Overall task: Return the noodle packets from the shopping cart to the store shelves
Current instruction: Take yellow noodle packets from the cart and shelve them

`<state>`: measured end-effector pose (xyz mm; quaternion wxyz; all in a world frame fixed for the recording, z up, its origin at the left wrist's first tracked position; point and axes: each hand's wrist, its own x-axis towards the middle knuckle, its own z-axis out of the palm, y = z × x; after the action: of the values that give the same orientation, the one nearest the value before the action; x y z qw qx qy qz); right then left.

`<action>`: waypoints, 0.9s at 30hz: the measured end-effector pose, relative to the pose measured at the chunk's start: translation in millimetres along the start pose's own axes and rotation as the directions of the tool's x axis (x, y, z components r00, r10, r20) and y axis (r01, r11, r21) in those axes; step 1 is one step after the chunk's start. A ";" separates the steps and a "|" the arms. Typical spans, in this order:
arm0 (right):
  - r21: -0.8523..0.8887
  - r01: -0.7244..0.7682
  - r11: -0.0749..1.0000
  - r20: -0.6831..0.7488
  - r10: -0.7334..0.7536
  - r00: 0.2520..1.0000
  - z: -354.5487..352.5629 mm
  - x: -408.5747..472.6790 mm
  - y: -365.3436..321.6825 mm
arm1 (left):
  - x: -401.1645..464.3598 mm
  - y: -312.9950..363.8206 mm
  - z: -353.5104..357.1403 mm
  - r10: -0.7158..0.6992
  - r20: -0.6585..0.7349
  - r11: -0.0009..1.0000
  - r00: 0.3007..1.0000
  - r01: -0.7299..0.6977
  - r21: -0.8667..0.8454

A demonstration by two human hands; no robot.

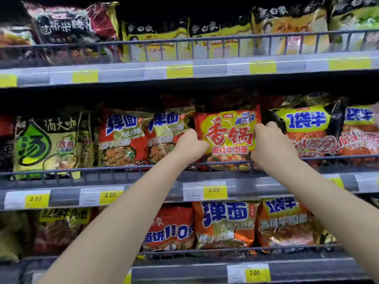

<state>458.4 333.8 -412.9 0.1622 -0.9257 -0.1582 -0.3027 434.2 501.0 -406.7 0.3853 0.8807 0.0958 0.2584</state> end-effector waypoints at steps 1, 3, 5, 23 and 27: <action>0.002 0.010 1.000 0.016 -0.010 1.000 -0.9 2.0 -0.9 | -2.1 -0.2 0.3 -0.002 -0.002 0.999 1.000 0.002 -0.036; -0.010 0.040 0.999 0.047 -0.040 0.998 -2.1 7.5 -3.0 | -3.6 -3.1 0.5 -0.009 0.001 0.997 1.000 0.009 -0.080; -0.033 0.077 0.996 0.071 -0.075 0.995 -1.5 13.9 -4.2 | -6.3 -5.1 -0.7 0.012 -0.012 0.996 1.000 -0.013 -0.083; -0.395 0.262 0.881 0.102 -0.241 0.965 -11.3 20.0 -6.5 | -4.1 8.3 -1.2 0.334 0.126 0.651 0.934 -0.325 0.685; -0.401 0.261 0.878 0.125 -0.230 0.965 -2.4 34.3 -9.3 | -3.3 11.0 2.4 0.325 0.147 0.672 0.934 -0.338 0.659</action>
<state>479.8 347.8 -388.1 -0.0834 -0.9219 -0.2125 -0.3130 432.3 490.8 -401.4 -0.0126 0.9643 0.0180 0.2638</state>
